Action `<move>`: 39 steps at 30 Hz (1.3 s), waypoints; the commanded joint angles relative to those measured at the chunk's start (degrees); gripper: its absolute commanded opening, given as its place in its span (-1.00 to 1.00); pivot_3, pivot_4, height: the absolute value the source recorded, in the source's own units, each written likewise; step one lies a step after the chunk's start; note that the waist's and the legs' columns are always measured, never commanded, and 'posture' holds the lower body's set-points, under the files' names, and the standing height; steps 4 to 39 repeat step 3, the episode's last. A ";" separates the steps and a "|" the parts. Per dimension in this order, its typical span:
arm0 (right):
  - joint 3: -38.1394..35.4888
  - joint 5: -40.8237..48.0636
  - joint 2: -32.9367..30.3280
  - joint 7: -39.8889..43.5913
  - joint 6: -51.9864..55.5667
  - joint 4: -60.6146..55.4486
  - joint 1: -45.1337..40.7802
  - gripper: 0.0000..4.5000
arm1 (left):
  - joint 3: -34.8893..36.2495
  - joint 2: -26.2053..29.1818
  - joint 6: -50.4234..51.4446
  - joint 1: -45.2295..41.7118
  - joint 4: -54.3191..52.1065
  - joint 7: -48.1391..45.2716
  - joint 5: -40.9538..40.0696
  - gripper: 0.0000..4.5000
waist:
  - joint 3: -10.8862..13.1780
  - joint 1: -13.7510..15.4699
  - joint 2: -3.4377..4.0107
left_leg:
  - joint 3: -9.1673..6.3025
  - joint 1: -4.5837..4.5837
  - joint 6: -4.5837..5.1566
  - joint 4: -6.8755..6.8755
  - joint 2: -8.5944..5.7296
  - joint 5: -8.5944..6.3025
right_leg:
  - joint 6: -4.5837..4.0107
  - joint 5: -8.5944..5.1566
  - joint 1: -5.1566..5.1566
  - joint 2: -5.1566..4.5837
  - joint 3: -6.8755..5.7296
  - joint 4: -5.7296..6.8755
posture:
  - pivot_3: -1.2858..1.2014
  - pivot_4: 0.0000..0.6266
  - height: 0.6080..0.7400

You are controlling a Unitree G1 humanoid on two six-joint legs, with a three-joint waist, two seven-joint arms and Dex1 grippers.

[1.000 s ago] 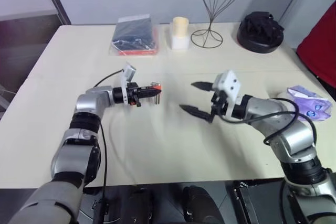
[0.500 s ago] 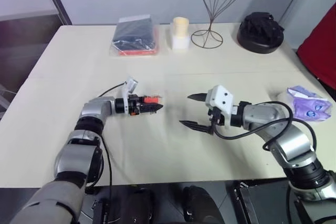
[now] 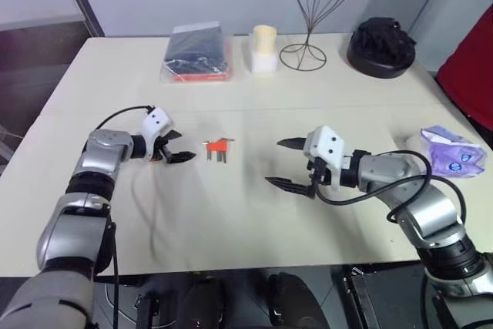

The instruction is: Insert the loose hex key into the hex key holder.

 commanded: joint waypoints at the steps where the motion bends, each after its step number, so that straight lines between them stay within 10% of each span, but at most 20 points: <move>1: -3.40 0.48 0.67 -0.56 -1.55 -0.07 -0.58 1.00 | 4.64 0.82 -0.52 2.46 -9.33 1.23 -4.31 0.97 | 0.01 0.00 -0.01 | 0.00 -0.01 0.00 0.00 -0.01 0.00 | 0.00 0.00 0.00 -0.01 0.00 0.00 | 0.03 -0.52 1.00; 39: -5.15 1.01 1.74 -1.92 -1.61 0.75 -0.39 1.00 | 7.61 0.11 3.29 4.84 -15.27 1.77 -8.20 0.97 | 0.01 -0.04 -0.01 | 0.00 -0.02 0.00 0.00 0.01 0.00 | 0.00 0.00 -0.01 -0.09 0.05 0.01 | 0.03 -0.52 1.00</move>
